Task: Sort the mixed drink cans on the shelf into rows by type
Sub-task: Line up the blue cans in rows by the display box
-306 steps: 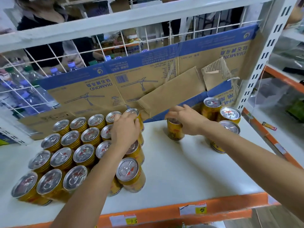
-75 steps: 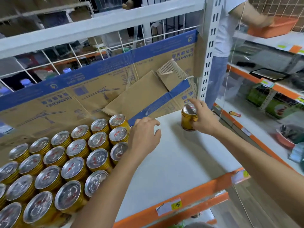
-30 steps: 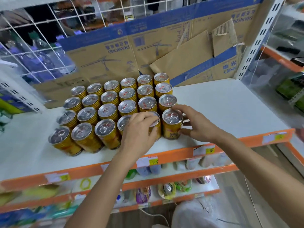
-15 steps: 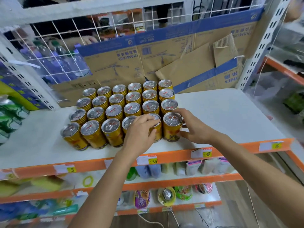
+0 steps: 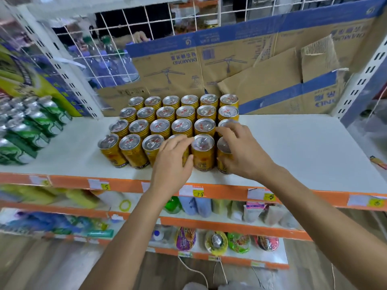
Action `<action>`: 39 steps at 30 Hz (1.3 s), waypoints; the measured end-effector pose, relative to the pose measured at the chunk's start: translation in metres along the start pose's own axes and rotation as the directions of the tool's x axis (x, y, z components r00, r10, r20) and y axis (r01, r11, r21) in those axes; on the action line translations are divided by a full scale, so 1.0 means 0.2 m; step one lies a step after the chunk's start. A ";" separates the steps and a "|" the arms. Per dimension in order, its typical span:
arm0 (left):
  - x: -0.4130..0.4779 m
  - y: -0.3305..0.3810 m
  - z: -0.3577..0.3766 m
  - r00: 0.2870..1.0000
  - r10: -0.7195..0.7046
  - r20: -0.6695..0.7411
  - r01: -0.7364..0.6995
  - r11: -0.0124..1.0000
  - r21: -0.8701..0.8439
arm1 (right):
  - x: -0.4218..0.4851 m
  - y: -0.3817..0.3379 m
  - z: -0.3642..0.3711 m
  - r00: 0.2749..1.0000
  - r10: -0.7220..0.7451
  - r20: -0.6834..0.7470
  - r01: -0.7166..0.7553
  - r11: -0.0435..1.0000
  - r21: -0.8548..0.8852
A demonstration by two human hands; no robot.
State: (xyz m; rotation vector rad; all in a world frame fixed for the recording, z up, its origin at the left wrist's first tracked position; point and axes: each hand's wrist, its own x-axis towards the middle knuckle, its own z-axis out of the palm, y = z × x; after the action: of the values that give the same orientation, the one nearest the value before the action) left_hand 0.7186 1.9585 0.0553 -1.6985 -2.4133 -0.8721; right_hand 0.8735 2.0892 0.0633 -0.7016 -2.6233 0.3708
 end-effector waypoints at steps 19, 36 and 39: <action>-0.59 -0.98 -0.75 0.898 -0.378 -0.223 0.421 0.886 0.194 | 0.58 -1.34 0.72 0.840 -0.501 0.209 0.433 0.850 0.301; -0.99 -2.31 -1.63 0.661 -0.659 -0.360 0.745 0.635 0.207 | 1.20 -2.94 1.60 0.732 -0.622 0.276 0.428 0.736 0.524; -0.92 -2.57 -1.74 0.671 -0.637 -0.379 0.738 0.623 0.259 | 1.41 -3.16 1.74 0.749 -0.602 0.276 0.385 0.735 0.558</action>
State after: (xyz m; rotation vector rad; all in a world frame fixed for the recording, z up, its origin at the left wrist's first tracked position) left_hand 0.2457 1.5171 0.0710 -0.4301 -2.8044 -0.5186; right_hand 0.2320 1.6547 0.0624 0.3232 -2.8038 1.0484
